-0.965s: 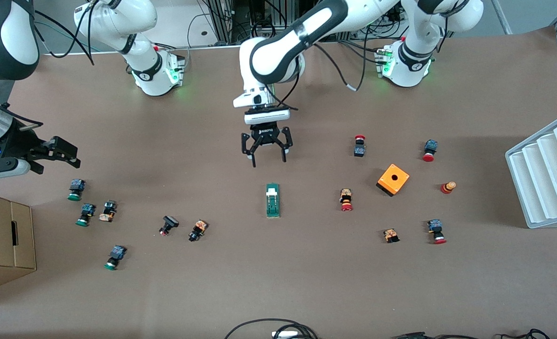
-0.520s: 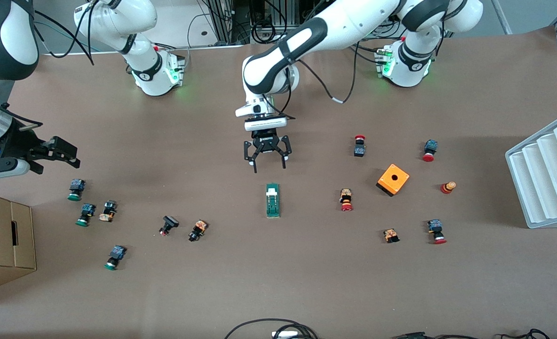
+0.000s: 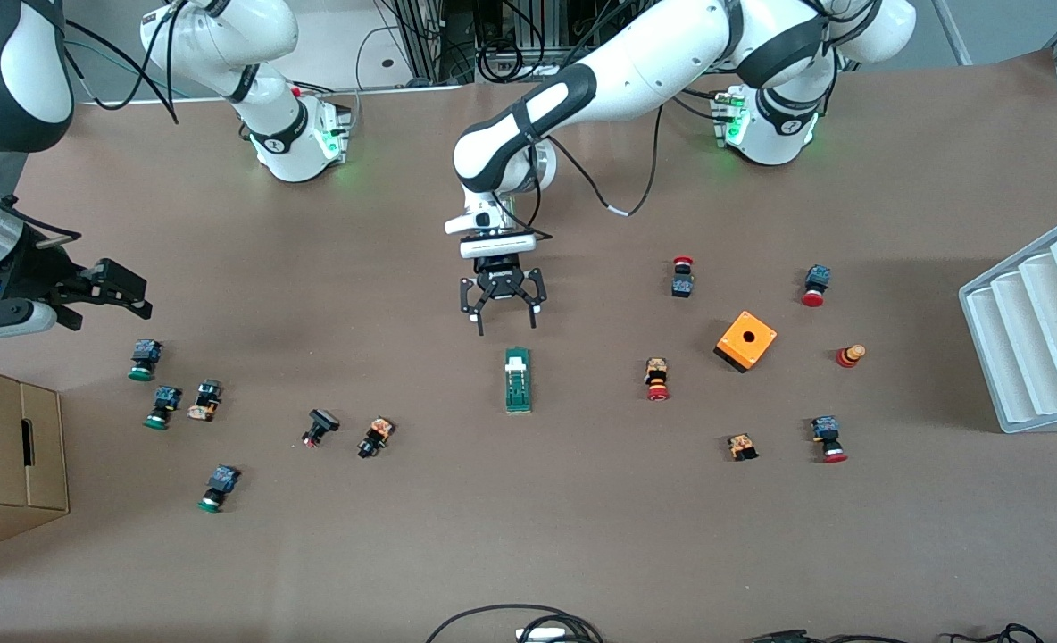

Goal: Close load switch with both arms
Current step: 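Lower the left gripper and grip the green switch base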

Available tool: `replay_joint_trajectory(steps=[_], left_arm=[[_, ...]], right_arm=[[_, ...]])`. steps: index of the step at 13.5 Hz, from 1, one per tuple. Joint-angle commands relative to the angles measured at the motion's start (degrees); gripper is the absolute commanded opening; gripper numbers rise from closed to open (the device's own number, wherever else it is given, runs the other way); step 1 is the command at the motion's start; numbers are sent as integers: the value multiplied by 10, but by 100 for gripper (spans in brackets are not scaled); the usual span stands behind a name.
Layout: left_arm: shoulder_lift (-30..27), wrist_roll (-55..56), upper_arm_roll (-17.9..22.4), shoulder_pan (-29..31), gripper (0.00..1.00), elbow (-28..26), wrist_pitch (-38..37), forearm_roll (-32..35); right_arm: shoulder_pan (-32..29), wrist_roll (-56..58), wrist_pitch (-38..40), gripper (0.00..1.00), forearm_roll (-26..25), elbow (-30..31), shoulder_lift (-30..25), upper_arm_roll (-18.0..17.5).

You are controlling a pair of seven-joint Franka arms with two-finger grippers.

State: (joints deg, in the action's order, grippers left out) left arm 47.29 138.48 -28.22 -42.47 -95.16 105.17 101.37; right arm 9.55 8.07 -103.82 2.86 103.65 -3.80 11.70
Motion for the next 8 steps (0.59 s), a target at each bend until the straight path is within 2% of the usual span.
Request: replay_joint_trajectory(steps=[1,3,8], left_arm=[[21,30,4,-12,100,14,-45,21],[38,50,4,-16,100,14,-48,47],[58,51,4,-24,100,16,-59,51]], right_arm=[[0,-9,9,100,-17,-7,1,0],[0,-9,9,100,-17,-7,1,0],[-1,-9,11,100,-17,-7,5,3]])
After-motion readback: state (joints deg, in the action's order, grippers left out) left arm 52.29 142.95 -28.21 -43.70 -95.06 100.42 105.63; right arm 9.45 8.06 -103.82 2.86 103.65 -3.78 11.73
